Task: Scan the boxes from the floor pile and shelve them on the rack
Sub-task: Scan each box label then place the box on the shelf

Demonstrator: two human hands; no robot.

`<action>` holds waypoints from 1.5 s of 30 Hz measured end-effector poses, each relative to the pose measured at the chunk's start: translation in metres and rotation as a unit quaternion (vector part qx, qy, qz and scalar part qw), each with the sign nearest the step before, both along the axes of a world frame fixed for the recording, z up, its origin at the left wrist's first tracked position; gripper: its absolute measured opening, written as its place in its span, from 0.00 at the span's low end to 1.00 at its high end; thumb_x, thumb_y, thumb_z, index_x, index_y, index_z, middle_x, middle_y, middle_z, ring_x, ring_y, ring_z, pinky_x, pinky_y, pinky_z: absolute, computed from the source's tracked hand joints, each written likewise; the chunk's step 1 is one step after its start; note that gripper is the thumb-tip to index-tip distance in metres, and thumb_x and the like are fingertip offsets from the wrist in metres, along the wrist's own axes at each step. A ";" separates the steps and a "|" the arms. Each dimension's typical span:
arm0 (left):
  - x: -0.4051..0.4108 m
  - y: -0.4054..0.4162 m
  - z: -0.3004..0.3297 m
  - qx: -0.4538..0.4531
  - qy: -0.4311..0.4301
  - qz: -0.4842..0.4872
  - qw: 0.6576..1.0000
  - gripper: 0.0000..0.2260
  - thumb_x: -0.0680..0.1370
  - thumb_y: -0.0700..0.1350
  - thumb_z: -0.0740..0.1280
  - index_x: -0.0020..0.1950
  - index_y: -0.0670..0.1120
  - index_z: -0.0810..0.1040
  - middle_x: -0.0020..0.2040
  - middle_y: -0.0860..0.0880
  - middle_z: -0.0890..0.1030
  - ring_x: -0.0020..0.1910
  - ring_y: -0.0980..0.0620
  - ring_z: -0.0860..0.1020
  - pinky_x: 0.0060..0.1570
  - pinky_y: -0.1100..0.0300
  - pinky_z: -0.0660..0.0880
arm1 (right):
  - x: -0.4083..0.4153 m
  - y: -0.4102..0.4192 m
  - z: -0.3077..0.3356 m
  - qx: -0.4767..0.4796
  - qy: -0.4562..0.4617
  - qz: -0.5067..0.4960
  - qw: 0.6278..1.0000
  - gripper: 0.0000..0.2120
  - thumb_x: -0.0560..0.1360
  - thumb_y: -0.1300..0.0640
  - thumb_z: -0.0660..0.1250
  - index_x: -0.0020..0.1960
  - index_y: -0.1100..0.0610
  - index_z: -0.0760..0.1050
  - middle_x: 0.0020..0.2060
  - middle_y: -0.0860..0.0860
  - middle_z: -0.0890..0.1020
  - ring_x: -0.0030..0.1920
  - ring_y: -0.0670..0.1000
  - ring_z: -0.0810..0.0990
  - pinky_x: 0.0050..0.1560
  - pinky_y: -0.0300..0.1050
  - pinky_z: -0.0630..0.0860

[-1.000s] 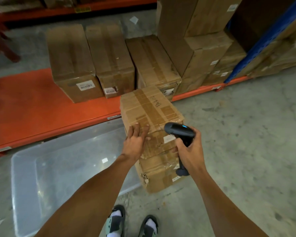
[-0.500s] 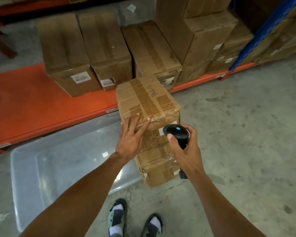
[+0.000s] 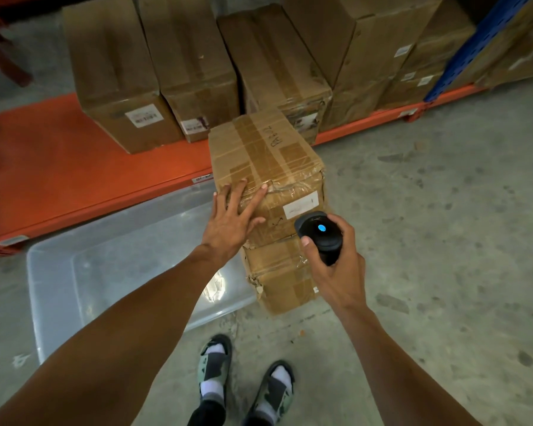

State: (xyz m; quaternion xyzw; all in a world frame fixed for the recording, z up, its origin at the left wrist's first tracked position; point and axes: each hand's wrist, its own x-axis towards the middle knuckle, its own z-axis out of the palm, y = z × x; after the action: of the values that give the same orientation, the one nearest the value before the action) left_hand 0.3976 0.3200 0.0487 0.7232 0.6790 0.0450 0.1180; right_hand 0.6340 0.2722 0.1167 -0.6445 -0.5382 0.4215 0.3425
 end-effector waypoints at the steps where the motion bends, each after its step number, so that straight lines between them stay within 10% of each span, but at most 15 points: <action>1: 0.000 0.000 0.001 -0.004 -0.003 0.001 1.000 0.30 0.81 0.64 0.49 0.80 0.62 0.41 0.79 0.43 0.52 0.76 0.36 0.52 0.73 0.34 0.59 | 0.001 0.000 0.000 0.004 -0.001 0.001 1.000 0.26 0.75 0.47 0.75 0.69 0.42 0.70 0.60 0.44 0.82 0.59 0.41 0.81 0.52 0.26 0.74; 14: 0.005 -0.001 0.006 -0.032 0.086 -0.017 0.996 0.46 0.78 0.62 0.64 0.75 0.61 0.26 0.80 0.42 0.46 0.77 0.35 0.50 0.76 0.38 0.56 | 0.011 -0.004 -0.007 0.017 -0.002 0.000 1.000 0.26 0.74 0.44 0.75 0.68 0.39 0.69 0.59 0.44 0.82 0.56 0.44 0.82 0.54 0.39 0.81; 28: 0.012 -0.004 0.015 -0.024 0.086 0.005 0.996 0.48 0.76 0.65 0.64 0.75 0.60 0.25 0.80 0.43 0.47 0.77 0.36 0.50 0.75 0.38 0.57 | 0.010 -0.009 0.000 0.024 0.021 -0.013 0.999 0.28 0.74 0.43 0.75 0.71 0.44 0.70 0.60 0.43 0.82 0.59 0.40 0.81 0.55 0.29 0.77; 34: 0.023 -0.002 0.017 -0.016 0.032 0.057 0.998 0.51 0.71 0.61 0.74 0.79 0.62 0.39 0.78 0.43 0.54 0.76 0.37 0.53 0.54 0.37 0.79 | 0.009 -0.013 -0.004 0.004 0.045 -0.024 0.999 0.32 0.72 0.44 0.78 0.72 0.43 0.69 0.62 0.43 0.81 0.63 0.42 0.80 0.60 0.35 0.78; 41: -0.040 -0.005 0.011 0.004 0.010 0.019 1.000 0.46 0.74 0.51 0.74 0.80 0.62 0.46 0.77 0.43 0.56 0.75 0.36 0.58 0.49 0.36 0.78 | 0.008 -0.020 -0.025 -0.007 -0.009 -0.049 0.999 0.33 0.73 0.62 0.77 0.73 0.46 0.68 0.62 0.47 0.81 0.60 0.48 0.81 0.57 0.35 0.79; 45: -0.133 -0.005 0.019 0.077 -0.056 0.078 0.992 0.33 0.76 0.38 0.70 0.75 0.59 0.62 0.61 0.37 0.73 0.48 0.32 0.78 0.37 0.39 0.79 | -0.007 -0.008 -0.039 -0.054 -0.075 -0.044 0.995 0.34 0.76 0.58 0.75 0.77 0.49 0.65 0.63 0.53 0.81 0.63 0.54 0.81 0.61 0.45 0.79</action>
State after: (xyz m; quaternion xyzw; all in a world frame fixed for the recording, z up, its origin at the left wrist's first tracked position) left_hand 0.2650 0.3152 0.0675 0.6714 0.7200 0.1470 0.0962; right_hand 0.6267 0.2645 0.0781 -0.7147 -0.5099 0.3850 0.2846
